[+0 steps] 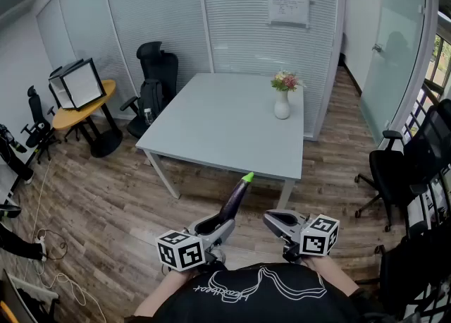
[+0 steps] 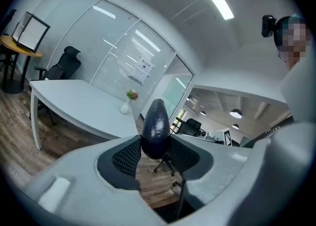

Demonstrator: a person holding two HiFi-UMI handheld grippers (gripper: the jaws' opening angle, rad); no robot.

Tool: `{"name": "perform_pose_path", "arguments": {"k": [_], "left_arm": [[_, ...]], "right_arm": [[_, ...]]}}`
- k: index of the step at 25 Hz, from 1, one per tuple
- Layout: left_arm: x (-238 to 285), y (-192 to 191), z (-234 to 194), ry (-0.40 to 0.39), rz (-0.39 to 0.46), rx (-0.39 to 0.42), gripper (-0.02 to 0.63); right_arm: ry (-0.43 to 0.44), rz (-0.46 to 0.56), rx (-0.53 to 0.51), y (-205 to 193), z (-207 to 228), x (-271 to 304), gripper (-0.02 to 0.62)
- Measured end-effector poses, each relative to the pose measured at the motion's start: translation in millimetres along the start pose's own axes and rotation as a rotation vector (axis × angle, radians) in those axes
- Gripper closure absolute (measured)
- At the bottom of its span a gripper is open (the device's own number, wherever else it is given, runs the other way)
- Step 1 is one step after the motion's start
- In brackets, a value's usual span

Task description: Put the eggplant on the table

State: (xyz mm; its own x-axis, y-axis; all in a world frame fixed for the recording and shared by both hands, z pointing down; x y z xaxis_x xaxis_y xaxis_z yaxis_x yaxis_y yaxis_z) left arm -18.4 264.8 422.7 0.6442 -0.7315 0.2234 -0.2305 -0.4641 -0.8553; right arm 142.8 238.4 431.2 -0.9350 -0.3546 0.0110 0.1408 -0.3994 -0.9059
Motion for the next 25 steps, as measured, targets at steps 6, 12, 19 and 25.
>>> {"name": "perform_pose_path", "arguments": {"k": [6, 12, 19, 25], "left_arm": [[3, -5, 7, -0.001, -0.015, 0.006, 0.417], [5, -8, 8, 0.014, -0.023, -0.003, 0.416], [1, -5, 3, 0.031, -0.025, -0.004, 0.417], [3, 0, -14, 0.043, -0.017, -0.019, 0.416]], "right_arm": [[0.010, 0.001, -0.002, 1, -2, -4, 0.589], [0.025, 0.004, 0.000, 3, -2, -9, 0.589], [0.075, -0.001, 0.034, -4, -1, 6, 0.589], [0.076, -0.010, 0.046, -3, 9, 21, 0.589]]}}
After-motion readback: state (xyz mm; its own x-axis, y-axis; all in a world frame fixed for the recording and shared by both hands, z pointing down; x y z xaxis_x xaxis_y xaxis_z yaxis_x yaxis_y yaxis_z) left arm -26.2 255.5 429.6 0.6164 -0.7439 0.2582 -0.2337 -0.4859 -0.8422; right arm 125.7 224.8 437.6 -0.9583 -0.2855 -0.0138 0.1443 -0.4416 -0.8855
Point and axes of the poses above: the fingertips, and each gripper's own axes: x forward along the fingers, z to its right, y out of its top, the point moved 4 cm from there along -x, backward along the fingers, and after that the axes turned 3 degrees about y, right-handed, at the moved point
